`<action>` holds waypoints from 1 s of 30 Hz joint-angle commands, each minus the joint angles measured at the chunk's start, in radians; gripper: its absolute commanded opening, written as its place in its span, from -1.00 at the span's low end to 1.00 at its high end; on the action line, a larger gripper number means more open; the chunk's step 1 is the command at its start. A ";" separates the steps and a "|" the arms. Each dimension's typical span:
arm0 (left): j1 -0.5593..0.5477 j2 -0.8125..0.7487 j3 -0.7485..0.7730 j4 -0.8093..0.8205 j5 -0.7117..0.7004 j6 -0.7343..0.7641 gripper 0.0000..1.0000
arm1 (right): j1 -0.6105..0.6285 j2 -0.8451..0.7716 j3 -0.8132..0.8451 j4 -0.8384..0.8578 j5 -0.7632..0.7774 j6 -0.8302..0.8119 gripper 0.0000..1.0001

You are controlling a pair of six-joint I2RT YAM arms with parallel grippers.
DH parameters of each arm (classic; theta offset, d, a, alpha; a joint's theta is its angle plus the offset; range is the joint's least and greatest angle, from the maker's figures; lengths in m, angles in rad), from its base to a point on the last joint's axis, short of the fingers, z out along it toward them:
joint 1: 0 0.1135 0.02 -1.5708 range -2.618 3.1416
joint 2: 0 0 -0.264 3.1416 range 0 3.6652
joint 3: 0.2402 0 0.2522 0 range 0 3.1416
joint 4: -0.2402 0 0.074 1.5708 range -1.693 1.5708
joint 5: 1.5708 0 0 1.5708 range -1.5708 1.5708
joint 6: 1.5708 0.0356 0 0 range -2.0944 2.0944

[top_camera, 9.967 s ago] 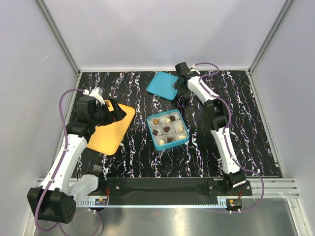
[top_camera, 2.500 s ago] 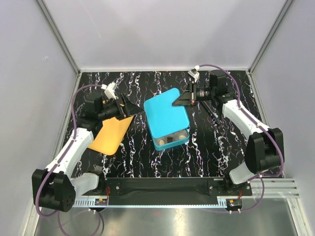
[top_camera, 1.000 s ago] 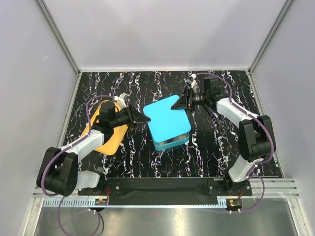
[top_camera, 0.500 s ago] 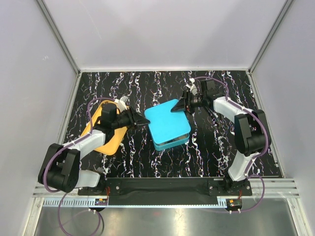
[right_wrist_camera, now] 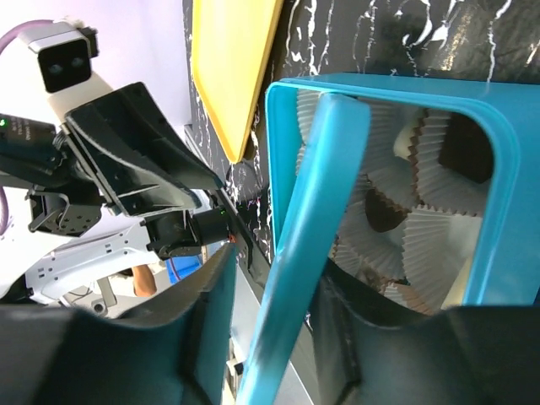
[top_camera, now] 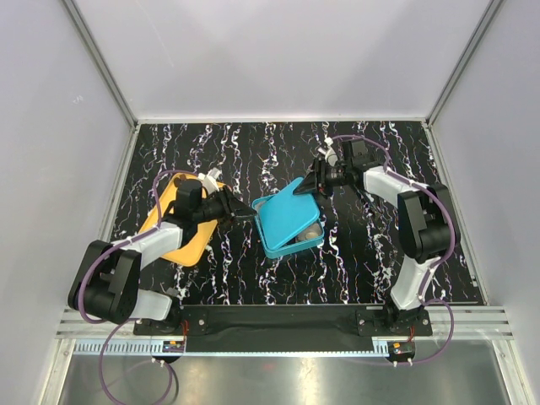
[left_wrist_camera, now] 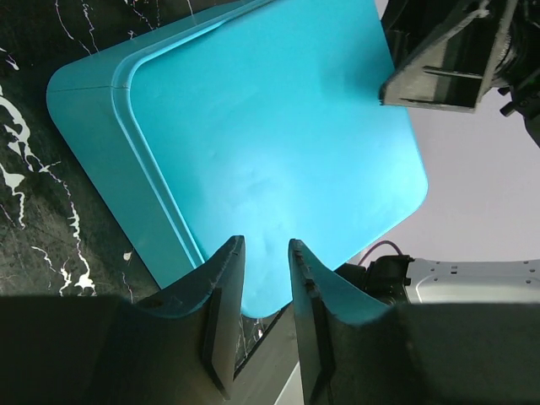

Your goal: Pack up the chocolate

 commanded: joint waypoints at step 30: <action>-0.004 -0.054 0.081 -0.140 -0.079 0.096 0.06 | -0.019 -0.082 -0.066 0.337 -0.200 0.247 -1.00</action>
